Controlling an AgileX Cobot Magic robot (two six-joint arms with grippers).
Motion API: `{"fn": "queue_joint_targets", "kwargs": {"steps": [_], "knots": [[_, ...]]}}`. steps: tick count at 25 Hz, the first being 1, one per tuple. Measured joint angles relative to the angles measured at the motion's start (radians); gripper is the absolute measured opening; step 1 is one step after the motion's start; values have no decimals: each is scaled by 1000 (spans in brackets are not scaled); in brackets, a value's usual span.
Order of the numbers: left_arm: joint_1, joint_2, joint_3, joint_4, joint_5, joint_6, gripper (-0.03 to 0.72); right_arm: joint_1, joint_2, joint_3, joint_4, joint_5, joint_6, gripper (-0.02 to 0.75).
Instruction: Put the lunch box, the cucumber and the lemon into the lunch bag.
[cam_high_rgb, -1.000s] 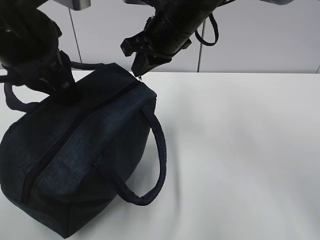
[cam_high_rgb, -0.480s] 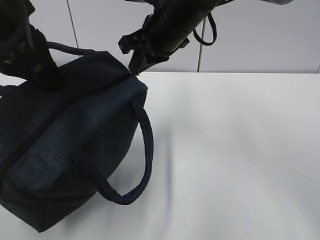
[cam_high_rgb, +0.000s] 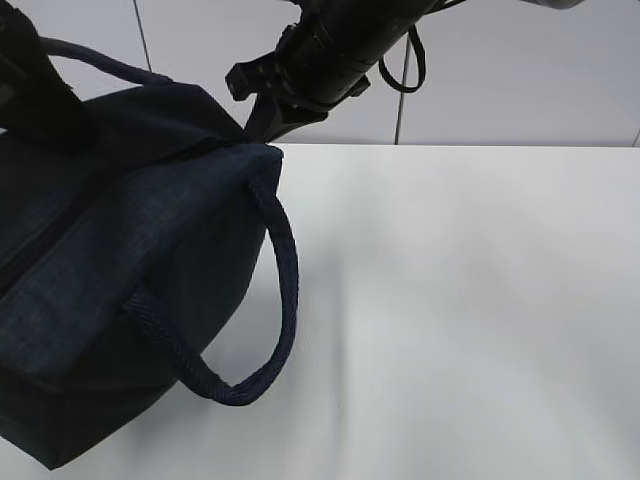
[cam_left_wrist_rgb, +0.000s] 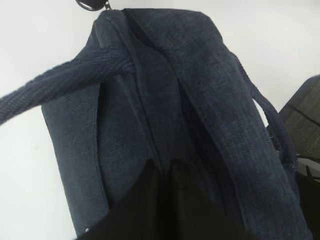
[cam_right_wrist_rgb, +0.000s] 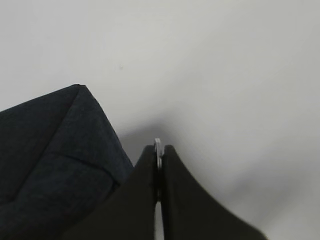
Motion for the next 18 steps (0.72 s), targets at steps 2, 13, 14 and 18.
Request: {"fn": "queue_joint_targets", "kwargs": {"steps": [2, 13, 14, 18], "knots": [[0, -25, 0, -2, 0, 0, -6, 1, 0, 0, 2, -2, 0, 0], [4, -98, 2, -43, -4, 0, -6, 5, 0, -5, 57, -2, 0, 0], [4, -99, 2, -43, -4, 0, -6, 5, 0, -5, 60, -2, 0, 0], [4, -99, 2, -44, -6, 0, -6, 5, 0, -5, 62, 0, 0, 0]]}}
